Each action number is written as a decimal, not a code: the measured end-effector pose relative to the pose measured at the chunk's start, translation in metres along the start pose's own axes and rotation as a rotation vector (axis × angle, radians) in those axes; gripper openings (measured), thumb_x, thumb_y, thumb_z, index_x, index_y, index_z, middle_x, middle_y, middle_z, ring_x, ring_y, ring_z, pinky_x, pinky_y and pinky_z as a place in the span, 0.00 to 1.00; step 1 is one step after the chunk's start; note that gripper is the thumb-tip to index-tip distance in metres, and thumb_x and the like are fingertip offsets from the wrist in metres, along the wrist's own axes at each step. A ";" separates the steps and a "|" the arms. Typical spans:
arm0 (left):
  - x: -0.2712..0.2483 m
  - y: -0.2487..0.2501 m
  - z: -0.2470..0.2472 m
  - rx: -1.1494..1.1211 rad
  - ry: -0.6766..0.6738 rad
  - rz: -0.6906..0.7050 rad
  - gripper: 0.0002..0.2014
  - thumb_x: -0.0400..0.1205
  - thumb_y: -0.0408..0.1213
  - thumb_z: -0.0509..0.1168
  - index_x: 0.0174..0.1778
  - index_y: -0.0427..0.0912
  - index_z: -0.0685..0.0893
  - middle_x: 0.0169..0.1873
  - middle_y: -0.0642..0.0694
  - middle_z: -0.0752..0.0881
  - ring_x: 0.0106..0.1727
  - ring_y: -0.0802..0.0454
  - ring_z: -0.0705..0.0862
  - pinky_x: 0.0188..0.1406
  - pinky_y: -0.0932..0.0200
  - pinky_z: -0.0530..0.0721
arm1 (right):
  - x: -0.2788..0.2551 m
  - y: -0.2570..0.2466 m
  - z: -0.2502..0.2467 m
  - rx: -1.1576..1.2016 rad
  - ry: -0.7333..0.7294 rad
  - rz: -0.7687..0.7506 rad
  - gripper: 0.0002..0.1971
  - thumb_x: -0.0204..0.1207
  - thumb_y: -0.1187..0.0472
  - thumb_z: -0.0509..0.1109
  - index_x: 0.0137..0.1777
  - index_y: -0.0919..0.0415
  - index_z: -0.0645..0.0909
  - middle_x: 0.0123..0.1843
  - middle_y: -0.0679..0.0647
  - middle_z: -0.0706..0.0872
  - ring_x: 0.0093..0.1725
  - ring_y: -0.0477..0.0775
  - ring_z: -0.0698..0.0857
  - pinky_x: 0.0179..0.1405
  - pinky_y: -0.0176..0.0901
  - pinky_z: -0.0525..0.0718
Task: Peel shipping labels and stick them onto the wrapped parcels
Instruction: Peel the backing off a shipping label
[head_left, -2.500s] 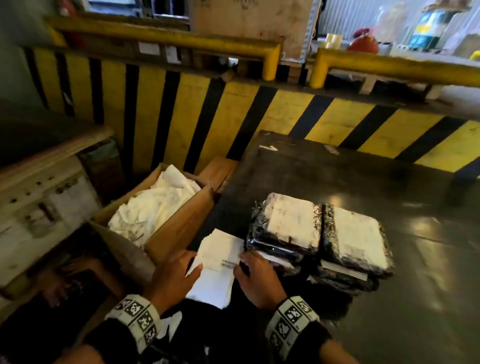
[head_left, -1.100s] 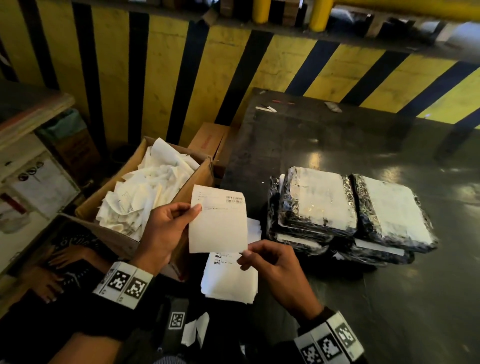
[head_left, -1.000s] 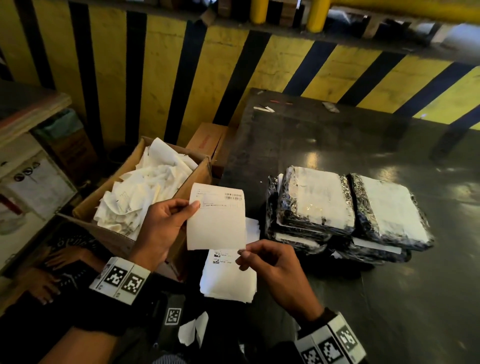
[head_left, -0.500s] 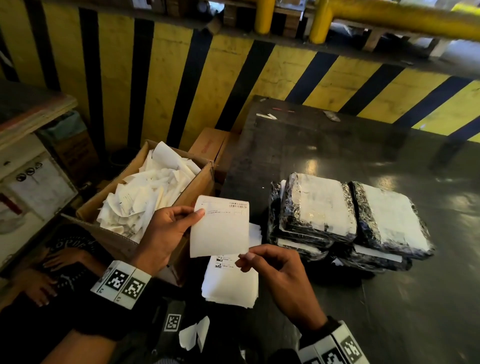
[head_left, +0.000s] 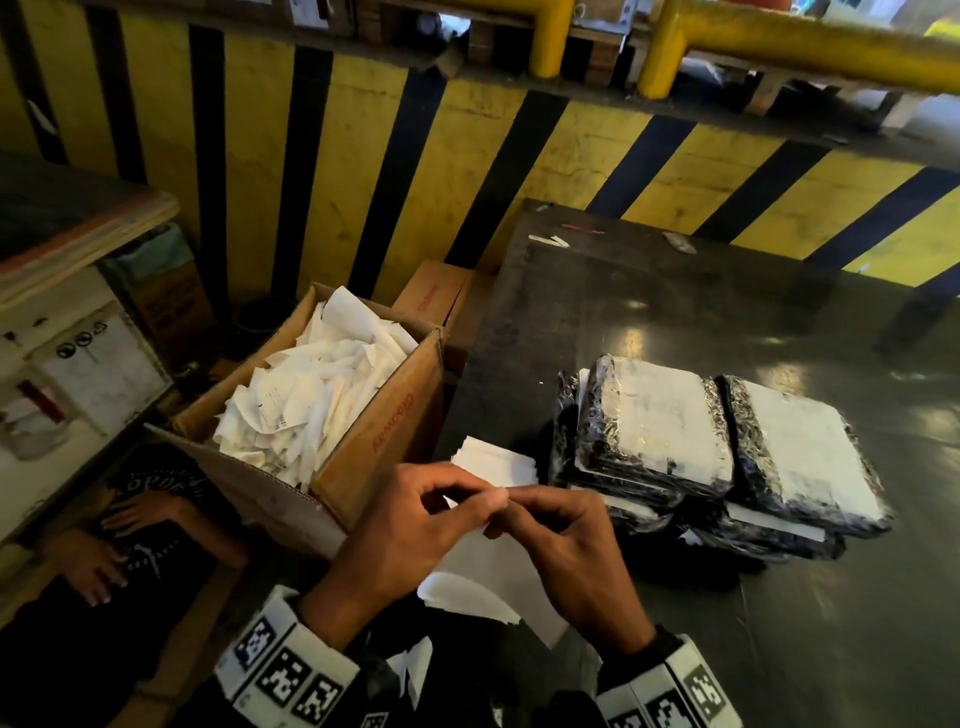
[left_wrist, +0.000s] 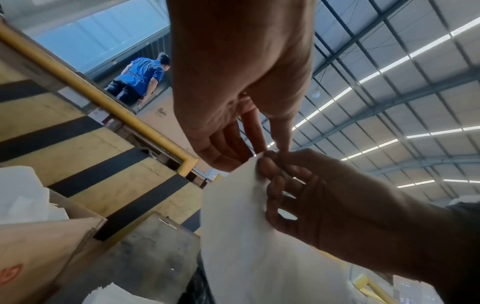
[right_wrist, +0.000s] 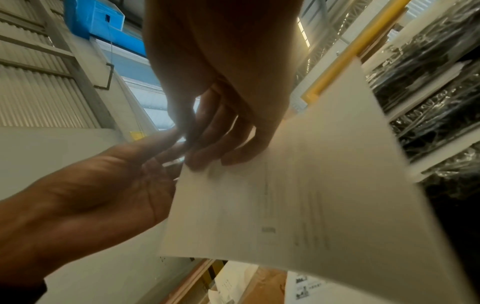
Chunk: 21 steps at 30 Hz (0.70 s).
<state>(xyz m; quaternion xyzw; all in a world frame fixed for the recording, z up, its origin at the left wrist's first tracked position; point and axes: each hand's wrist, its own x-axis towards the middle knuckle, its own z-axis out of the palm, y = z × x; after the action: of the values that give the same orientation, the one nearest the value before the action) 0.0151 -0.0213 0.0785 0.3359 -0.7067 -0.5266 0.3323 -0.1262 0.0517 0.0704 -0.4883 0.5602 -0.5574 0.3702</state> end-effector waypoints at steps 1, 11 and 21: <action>0.000 -0.002 0.001 -0.002 0.016 0.005 0.05 0.76 0.38 0.70 0.40 0.43 0.91 0.33 0.53 0.90 0.39 0.58 0.88 0.39 0.69 0.83 | -0.001 0.001 0.001 -0.001 -0.005 0.005 0.08 0.75 0.64 0.70 0.41 0.63 0.91 0.35 0.57 0.91 0.38 0.57 0.88 0.41 0.41 0.85; 0.024 -0.028 -0.053 -0.015 0.428 -0.247 0.08 0.81 0.42 0.65 0.38 0.47 0.84 0.34 0.47 0.86 0.36 0.51 0.81 0.37 0.56 0.79 | 0.000 0.001 -0.026 0.176 0.165 0.027 0.08 0.64 0.69 0.67 0.30 0.75 0.84 0.27 0.60 0.87 0.30 0.51 0.85 0.35 0.36 0.83; 0.013 -0.015 -0.031 -0.212 0.425 -0.213 0.07 0.79 0.38 0.68 0.36 0.42 0.87 0.30 0.49 0.90 0.34 0.55 0.86 0.34 0.61 0.84 | 0.003 -0.012 -0.028 -0.037 0.114 0.028 0.08 0.74 0.67 0.71 0.34 0.68 0.86 0.33 0.61 0.90 0.30 0.53 0.86 0.36 0.45 0.85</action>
<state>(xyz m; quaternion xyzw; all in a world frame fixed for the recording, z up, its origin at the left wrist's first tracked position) 0.0355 -0.0511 0.0720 0.4749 -0.5224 -0.5474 0.4493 -0.1522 0.0574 0.0852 -0.4544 0.5976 -0.5686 0.3363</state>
